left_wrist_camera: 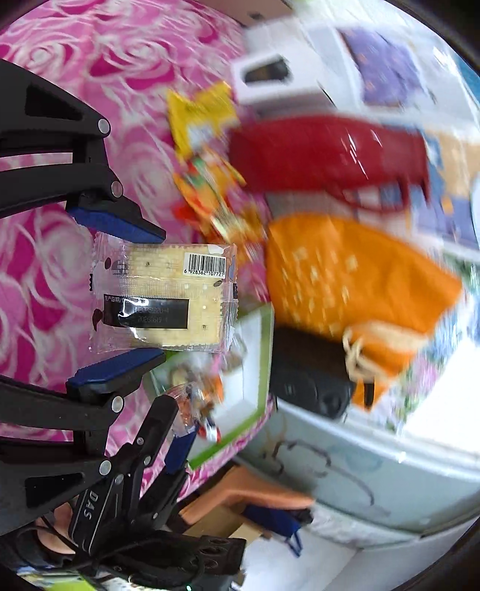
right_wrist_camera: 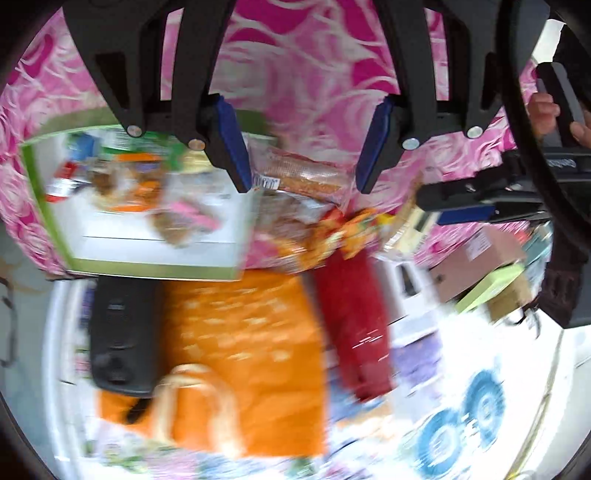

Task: Organize snacks
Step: 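Carry both snacks into the green box and open both grippers, then move both tools back to the snack pile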

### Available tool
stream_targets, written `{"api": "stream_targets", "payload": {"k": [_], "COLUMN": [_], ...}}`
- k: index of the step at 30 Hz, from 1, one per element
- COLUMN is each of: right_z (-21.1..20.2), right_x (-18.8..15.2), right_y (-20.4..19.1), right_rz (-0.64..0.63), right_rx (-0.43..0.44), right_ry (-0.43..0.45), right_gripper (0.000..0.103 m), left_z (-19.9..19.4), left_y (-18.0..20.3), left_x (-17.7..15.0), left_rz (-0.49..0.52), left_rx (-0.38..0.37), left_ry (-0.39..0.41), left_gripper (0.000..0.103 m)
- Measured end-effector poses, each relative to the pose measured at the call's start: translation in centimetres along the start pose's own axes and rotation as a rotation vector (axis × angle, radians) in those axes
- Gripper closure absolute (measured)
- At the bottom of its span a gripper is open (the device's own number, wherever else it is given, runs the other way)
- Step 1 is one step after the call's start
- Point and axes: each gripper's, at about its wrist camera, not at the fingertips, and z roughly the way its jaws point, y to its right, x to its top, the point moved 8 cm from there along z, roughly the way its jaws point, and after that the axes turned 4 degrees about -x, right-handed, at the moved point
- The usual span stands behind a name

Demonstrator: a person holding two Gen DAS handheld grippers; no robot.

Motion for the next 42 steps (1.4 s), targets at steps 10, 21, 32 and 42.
{"api": "stream_targets", "payload": {"k": [10,21,32,42], "right_z": [-2.7,-0.5,1.7,1.6], "right_x": [-0.8,-1.3,-1.4,-1.2], "right_y": [12.0,17.6,17.2,15.8], "right_rz": [0.153,0.192,0.090,0.064], "right_rx": [-0.247,-0.322,-0.351,-0.354], "right_ry": [0.027,-0.018,-0.046,-0.057], "right_gripper": [0.043,0.042,0.000,0.000], "left_z": [6.3,12.4,12.3,11.0], "left_y": [7.9,10.3,8.1,7.0], "left_x": [3.6,4.4,5.9,5.9], "left_rz": [0.123,0.174,0.127,0.117], "left_rx": [-0.084,-0.037,0.113,0.146], "left_ry": [-0.025,-0.064,0.031,0.051], "left_gripper": [0.044,0.044,0.004,0.004]}}
